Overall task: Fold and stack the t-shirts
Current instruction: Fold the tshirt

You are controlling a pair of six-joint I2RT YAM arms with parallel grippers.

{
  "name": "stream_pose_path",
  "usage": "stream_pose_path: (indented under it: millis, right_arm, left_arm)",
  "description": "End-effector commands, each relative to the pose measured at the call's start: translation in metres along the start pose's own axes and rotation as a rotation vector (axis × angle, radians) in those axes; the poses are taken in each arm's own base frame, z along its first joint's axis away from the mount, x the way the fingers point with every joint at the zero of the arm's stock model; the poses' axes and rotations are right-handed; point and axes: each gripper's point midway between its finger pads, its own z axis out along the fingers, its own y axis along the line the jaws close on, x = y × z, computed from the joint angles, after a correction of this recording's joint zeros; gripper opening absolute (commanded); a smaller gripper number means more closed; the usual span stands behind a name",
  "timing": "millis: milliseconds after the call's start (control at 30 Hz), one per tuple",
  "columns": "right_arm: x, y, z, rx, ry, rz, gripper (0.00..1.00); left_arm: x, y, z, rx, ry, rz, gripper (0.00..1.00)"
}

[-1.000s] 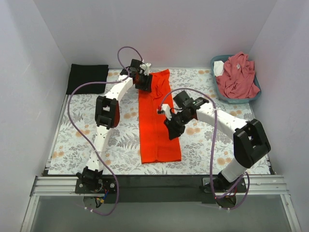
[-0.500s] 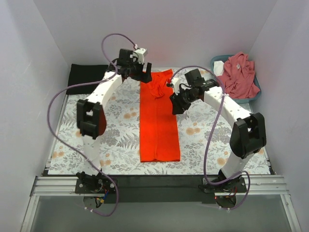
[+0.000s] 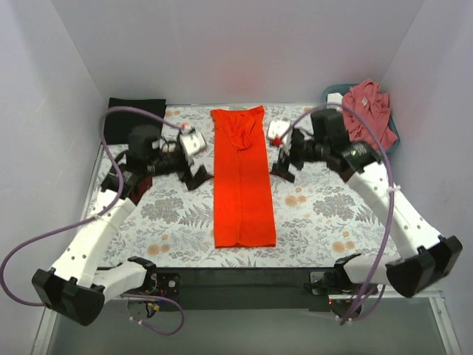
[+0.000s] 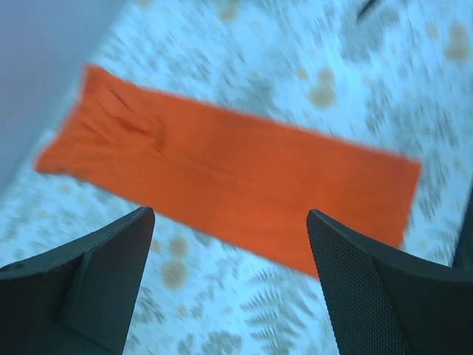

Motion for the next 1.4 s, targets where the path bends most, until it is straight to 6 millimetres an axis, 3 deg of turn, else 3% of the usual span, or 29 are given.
stream_pose_path:
  millis: [0, 67, 100, 133, 233, 367, 500, 567, 667, 967, 1167, 1300, 1367]
  right_arm:
    - [0.056, 0.089, 0.014, -0.223, 0.069, -0.134, 0.98]
    - [0.070, 0.123, 0.011, -0.270, 0.070, -0.235, 0.97]
    - [0.100, 0.142, 0.018, -0.302, 0.115, -0.230, 0.97]
    - [0.106, 0.152, 0.020, -0.315, 0.115, -0.241, 0.94]
    - [0.130, 0.189, 0.032, -0.370, 0.093, -0.300, 0.84]
    - [0.148, 0.214, 0.050, -0.395, 0.047, -0.382, 0.71]
    - [0.161, 0.232, 0.059, -0.442, 0.041, -0.410, 0.59]
    - [0.171, 0.240, 0.063, -0.466, 0.059, -0.408, 0.54]
    - [0.183, 0.241, 0.069, -0.460, 0.086, -0.406, 0.52]
    - [0.203, 0.244, 0.065, -0.462, 0.134, -0.414, 0.49]
    - [0.217, 0.246, 0.062, -0.465, 0.168, -0.424, 0.47]
    - [0.222, 0.247, 0.062, -0.469, 0.185, -0.419, 0.38]
    - [0.224, 0.247, 0.061, -0.471, 0.195, -0.417, 0.27]
  left_arm:
    - [0.121, -0.088, -0.009, 0.317, 0.237, 0.037, 0.84]
    - [0.130, -0.114, -0.021, 0.353, 0.204, 0.085, 0.83]
    - [0.152, -0.130, -0.023, 0.399, 0.228, 0.083, 0.83]
    - [0.153, -0.145, -0.027, 0.439, 0.200, 0.107, 0.82]
    - [0.183, -0.180, -0.032, 0.561, 0.188, 0.164, 0.79]
    - [0.210, -0.195, -0.018, 0.560, 0.207, 0.215, 0.70]
    - [0.225, -0.205, -0.004, 0.577, 0.247, 0.205, 0.59]
    - [0.227, -0.211, 0.002, 0.576, 0.262, 0.185, 0.57]
    - [0.236, -0.220, 0.009, 0.586, 0.274, 0.189, 0.55]
    - [0.255, -0.220, 0.020, 0.547, 0.301, 0.226, 0.52]
    - [0.241, -0.213, 0.024, 0.522, 0.247, 0.288, 0.49]
    - [0.224, -0.215, 0.021, 0.542, 0.202, 0.304, 0.49]
    - [0.215, -0.214, 0.020, 0.543, 0.189, 0.308, 0.49]
